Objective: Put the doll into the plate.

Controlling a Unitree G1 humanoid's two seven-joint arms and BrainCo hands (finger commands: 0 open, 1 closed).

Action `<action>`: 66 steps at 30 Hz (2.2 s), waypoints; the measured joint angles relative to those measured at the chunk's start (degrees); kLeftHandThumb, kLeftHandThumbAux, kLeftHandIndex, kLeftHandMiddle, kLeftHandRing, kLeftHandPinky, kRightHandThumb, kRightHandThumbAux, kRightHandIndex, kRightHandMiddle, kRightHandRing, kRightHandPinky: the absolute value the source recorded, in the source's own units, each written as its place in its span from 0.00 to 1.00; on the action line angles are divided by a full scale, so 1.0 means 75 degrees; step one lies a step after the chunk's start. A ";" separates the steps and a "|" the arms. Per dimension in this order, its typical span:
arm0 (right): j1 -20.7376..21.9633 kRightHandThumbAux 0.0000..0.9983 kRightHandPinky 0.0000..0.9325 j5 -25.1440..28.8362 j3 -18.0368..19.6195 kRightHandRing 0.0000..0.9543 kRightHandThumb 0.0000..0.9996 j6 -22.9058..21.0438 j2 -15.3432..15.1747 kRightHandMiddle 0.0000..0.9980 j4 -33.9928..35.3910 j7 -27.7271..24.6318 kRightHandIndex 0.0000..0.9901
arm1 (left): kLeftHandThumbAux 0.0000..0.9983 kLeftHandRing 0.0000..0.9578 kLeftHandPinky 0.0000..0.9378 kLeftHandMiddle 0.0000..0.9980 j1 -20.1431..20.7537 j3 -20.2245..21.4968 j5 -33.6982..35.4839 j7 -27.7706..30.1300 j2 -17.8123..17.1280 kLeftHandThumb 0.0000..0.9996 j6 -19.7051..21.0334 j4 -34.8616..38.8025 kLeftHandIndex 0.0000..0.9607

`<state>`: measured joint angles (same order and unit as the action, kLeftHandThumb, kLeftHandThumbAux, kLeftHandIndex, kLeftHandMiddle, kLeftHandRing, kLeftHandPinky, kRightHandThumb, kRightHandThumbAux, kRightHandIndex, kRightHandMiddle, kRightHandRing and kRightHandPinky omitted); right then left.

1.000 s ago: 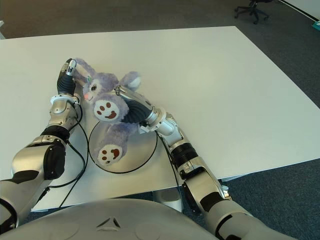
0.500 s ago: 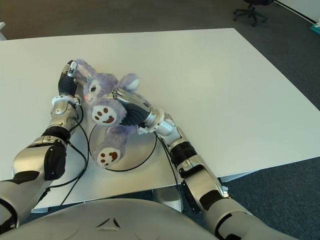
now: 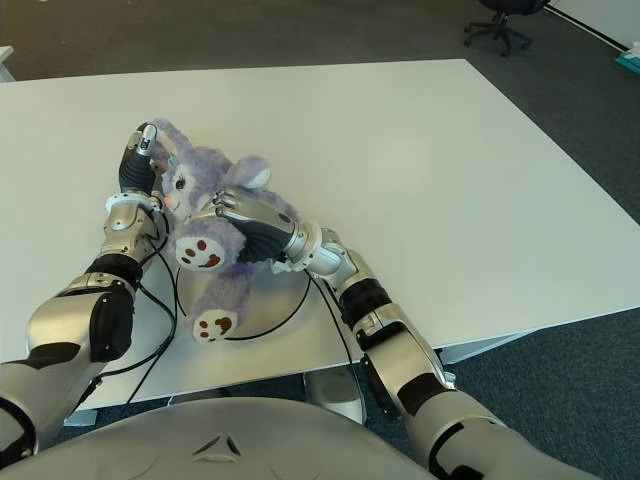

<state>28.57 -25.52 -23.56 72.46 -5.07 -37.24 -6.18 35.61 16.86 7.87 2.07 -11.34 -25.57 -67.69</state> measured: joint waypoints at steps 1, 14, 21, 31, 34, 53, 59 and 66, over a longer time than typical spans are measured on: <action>0.0016 0.71 0.91 -0.0090 0.0001 0.88 0.74 0.0030 0.0000 0.85 -0.0042 0.0101 0.44 | 0.37 0.04 0.00 0.09 -0.0005 0.0000 0.0000 0.0000 0.0001 0.00 0.0000 0.0000 0.00; 0.0129 0.71 0.90 -0.0595 -0.0048 0.88 0.74 0.0181 -0.0027 0.84 -0.0292 0.0889 0.44 | 0.38 0.05 0.00 0.10 -0.0028 0.0000 -0.0001 0.0000 0.0000 0.00 0.0000 -0.0001 0.00; 0.0175 0.71 0.90 -0.0392 -0.0178 0.87 0.73 0.0181 -0.0045 0.83 -0.0346 0.0816 0.44 | 0.38 0.05 0.00 0.10 -0.0038 0.0000 -0.0001 -0.0005 -0.0016 0.00 -0.0001 0.0000 0.00; 0.0225 0.71 0.89 0.0380 -0.0387 0.86 0.72 0.0130 -0.0134 0.82 -0.0346 0.0253 0.44 | 0.38 0.05 0.00 0.10 -0.0040 0.0001 -0.0002 -0.0008 -0.0033 0.00 -0.0024 0.0002 0.00; 0.0232 0.71 0.89 0.0586 -0.0411 0.86 0.72 0.0019 -0.0152 0.82 -0.0328 0.0053 0.44 | 0.38 0.05 0.00 0.10 -0.0037 0.0001 -0.0001 -0.0013 -0.0036 0.00 -0.0038 0.0004 0.00; -0.0096 0.71 0.83 0.0903 -0.0468 0.81 0.70 -0.0781 -0.0267 0.78 0.0526 -0.0518 0.44 | 0.38 0.05 0.00 0.10 -0.0013 0.0007 0.0000 -0.0040 -0.0038 0.00 -0.0087 0.0027 0.00; -0.0196 0.71 0.84 0.0938 -0.0469 0.81 0.70 -0.0934 -0.0292 0.77 0.0756 -0.0612 0.44 | 0.37 0.05 0.00 0.10 -0.0007 0.0007 0.0002 -0.0040 -0.0037 0.00 -0.0093 0.0037 0.00; -0.0275 0.71 0.84 0.0999 -0.0470 0.80 0.70 -0.1077 -0.0333 0.77 0.0920 -0.0706 0.44 | 0.38 0.05 0.00 0.10 -0.0001 0.0006 0.0002 -0.0040 -0.0032 0.00 -0.0114 0.0046 0.00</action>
<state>26.51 -18.03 -27.09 64.38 -7.57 -30.34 -11.48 35.60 16.91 7.89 1.77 -11.59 -26.43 -67.35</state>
